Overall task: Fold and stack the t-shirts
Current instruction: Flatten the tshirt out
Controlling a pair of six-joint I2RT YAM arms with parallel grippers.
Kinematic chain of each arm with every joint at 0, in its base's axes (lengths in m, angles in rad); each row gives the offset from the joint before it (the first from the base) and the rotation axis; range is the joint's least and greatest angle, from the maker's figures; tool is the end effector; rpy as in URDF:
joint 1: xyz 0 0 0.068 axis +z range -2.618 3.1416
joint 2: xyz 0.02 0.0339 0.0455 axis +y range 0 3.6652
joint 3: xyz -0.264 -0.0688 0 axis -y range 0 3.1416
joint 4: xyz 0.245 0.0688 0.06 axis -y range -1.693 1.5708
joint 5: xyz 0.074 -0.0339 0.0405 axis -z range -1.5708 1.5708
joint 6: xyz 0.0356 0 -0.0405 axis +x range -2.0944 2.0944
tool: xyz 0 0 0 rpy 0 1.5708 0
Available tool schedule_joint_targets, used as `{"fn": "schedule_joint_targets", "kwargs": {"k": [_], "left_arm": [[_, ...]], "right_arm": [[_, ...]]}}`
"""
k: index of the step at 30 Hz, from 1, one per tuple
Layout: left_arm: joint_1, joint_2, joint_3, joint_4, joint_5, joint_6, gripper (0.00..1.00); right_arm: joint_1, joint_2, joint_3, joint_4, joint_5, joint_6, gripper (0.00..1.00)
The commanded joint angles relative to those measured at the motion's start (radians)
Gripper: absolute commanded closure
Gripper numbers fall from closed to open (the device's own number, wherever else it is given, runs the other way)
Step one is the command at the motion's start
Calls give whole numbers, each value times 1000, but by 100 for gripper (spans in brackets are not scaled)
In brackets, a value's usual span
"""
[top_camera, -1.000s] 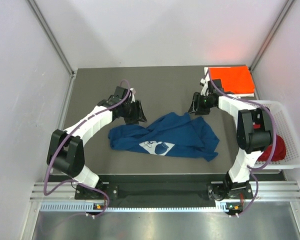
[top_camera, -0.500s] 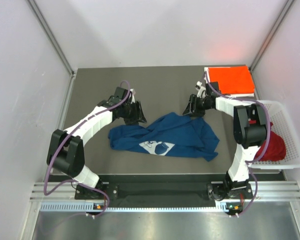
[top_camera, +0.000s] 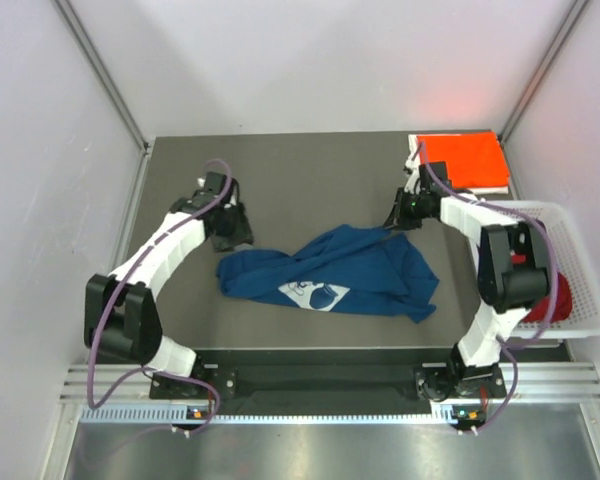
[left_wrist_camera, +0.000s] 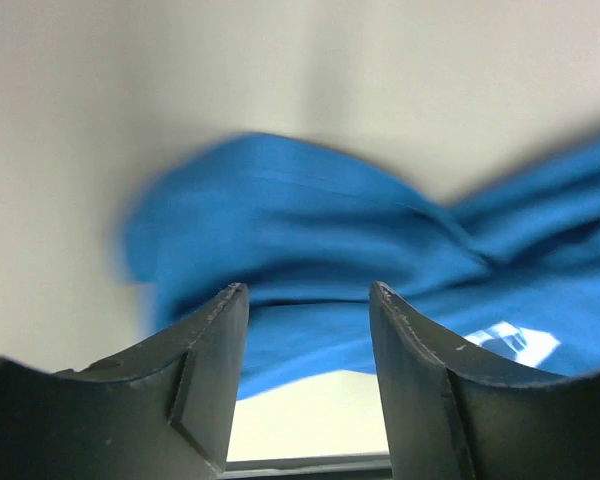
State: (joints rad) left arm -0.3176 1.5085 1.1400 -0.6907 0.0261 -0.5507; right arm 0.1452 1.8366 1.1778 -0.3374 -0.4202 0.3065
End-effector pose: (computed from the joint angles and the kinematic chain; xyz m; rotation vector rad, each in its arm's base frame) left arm 0.2917 -0.0969 0.2492 -0.3014 2.6525 -0.3253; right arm 0.3716 0.0690 0.1763 0.0459 2.5915 0.7088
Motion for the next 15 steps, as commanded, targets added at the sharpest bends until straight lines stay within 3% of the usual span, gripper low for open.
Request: {"fn": "schedule_joint_targets", "kwargs": {"k": [1,8,11,15], "left_arm": [[61,-100,27,-130,-172,54,43],[123,-107,-100,-70,-63,64,41],[187,-48,-106,-44,-31,77,41],[195,21,-77,-47,14,77,42]], "right_arm": [[-4,-174,-10,-21,130,-23,100],[10,-289,-10,-31,97,-41,100],[17,-312,-15,-43,95,-44,100],[22,-330,-35,-40,95,-40,100]]}}
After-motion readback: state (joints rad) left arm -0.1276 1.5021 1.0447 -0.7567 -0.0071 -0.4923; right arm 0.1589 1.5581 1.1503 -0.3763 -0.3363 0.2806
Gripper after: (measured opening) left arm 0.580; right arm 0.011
